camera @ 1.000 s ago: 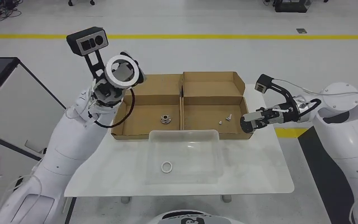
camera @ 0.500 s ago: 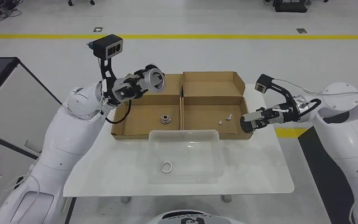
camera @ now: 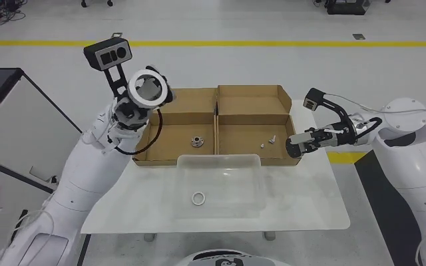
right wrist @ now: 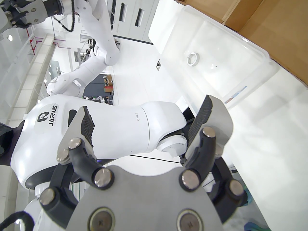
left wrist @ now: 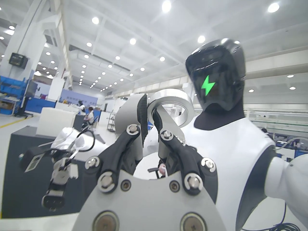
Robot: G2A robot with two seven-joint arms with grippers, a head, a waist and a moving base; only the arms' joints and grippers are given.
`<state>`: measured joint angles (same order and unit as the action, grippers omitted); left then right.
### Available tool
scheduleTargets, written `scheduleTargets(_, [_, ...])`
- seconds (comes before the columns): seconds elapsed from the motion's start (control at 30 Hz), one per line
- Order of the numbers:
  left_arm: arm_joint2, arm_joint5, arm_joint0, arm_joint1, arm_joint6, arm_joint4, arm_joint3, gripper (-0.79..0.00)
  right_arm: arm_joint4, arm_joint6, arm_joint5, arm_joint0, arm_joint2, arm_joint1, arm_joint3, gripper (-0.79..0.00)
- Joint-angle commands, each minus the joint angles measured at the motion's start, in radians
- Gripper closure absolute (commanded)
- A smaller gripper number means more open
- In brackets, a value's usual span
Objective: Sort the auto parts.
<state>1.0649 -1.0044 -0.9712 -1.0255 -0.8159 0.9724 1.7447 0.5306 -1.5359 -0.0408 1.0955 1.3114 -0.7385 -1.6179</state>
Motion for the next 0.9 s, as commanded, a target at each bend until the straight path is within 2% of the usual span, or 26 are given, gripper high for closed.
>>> scheduleTargets(0.0, [0.001,-0.008,-0.002,-0.003,0.008,0.036,0.018,0.0,0.0,0.0,0.0,0.0,0.0,0.0,0.0,-0.785])
scheduleTargets(0.23, [0.03,0.012,-0.006,-0.007,-0.012,0.025,0.01,0.0,0.0,0.0,0.0,0.0,0.0,0.0,0.0,-0.785])
scheduleTargets(0.47, [0.053,0.095,0.011,0.001,-0.094,-0.207,-0.106,0.0,0.0,0.0,0.0,0.0,0.0,0.0,0.0,-0.785])
scheduleTargets(0.63, [0.065,0.119,0.018,-0.001,-0.078,-0.354,-0.103,0.0,0.0,0.0,0.0,0.0,0.0,0.0,0.0,-0.785])
scheduleTargets(0.73, [0.063,0.118,0.009,-0.005,-0.053,-0.353,-0.085,0.0,0.0,0.0,0.0,0.0,0.0,0.0,0.0,-0.785])
scheduleTargets(0.87, [0.052,0.101,-0.003,-0.011,-0.051,-0.243,-0.07,0.0,0.0,0.0,0.0,0.0,0.0,0.0,0.0,-0.785])
